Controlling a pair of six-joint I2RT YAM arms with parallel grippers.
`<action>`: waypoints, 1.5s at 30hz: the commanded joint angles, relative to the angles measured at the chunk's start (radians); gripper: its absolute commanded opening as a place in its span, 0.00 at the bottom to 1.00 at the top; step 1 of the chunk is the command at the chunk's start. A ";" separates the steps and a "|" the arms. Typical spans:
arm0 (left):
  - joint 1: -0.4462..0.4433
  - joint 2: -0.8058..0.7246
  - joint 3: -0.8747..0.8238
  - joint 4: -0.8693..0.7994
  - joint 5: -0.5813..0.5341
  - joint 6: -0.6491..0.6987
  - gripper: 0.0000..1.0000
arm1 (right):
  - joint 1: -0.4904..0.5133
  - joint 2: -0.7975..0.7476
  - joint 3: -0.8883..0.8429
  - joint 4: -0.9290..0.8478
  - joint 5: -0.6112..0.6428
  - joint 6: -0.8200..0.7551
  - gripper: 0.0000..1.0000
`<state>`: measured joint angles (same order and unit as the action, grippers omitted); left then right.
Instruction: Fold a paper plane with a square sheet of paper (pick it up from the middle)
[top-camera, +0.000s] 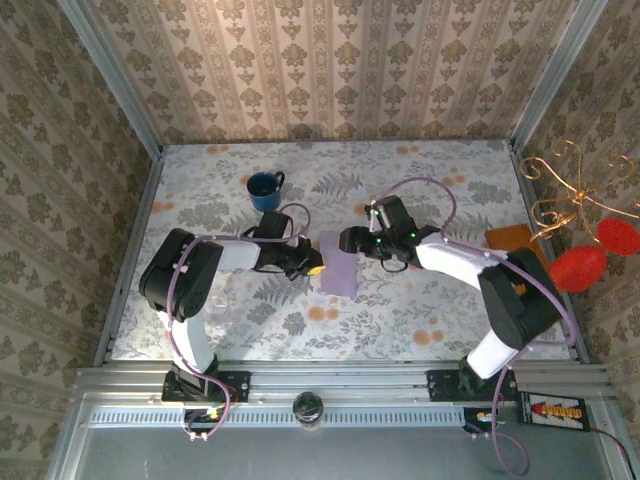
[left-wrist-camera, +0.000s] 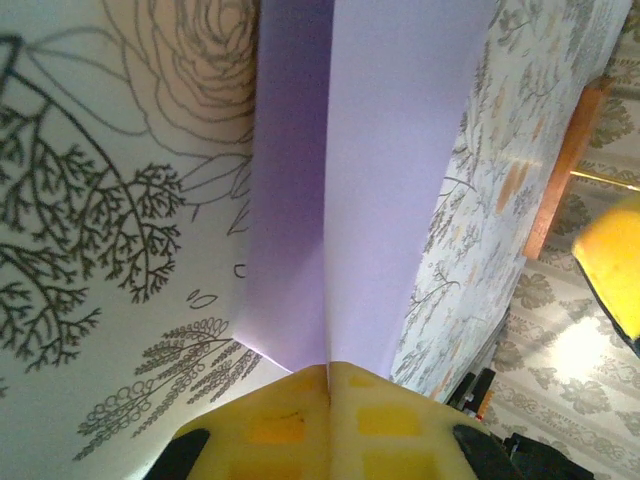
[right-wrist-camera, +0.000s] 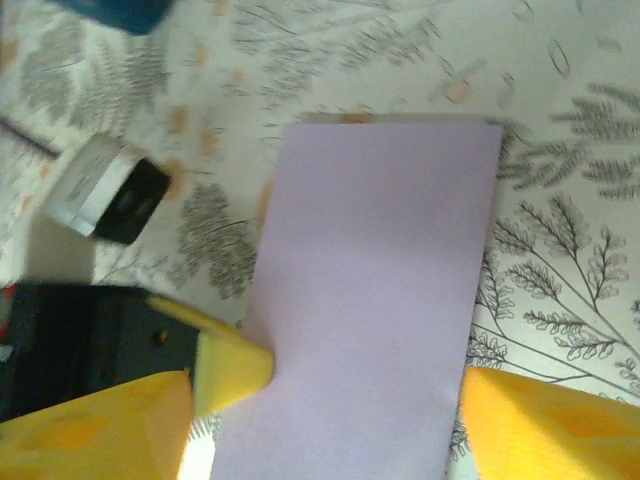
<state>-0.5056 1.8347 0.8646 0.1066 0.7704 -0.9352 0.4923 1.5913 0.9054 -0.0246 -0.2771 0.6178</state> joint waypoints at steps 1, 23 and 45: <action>0.027 -0.037 0.000 0.015 -0.007 -0.013 0.02 | 0.002 -0.067 -0.054 0.085 0.014 -0.131 0.79; 0.044 -0.077 -0.022 0.024 -0.060 -0.088 0.01 | 0.332 -0.089 -0.196 0.190 0.307 -0.864 0.90; 0.030 -0.078 -0.024 0.029 -0.057 -0.090 0.02 | 0.406 0.127 -0.284 0.628 0.492 -0.992 0.61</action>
<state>-0.4683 1.7844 0.8501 0.1280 0.7170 -1.0107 0.8917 1.7214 0.6346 0.5182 0.1776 -0.3679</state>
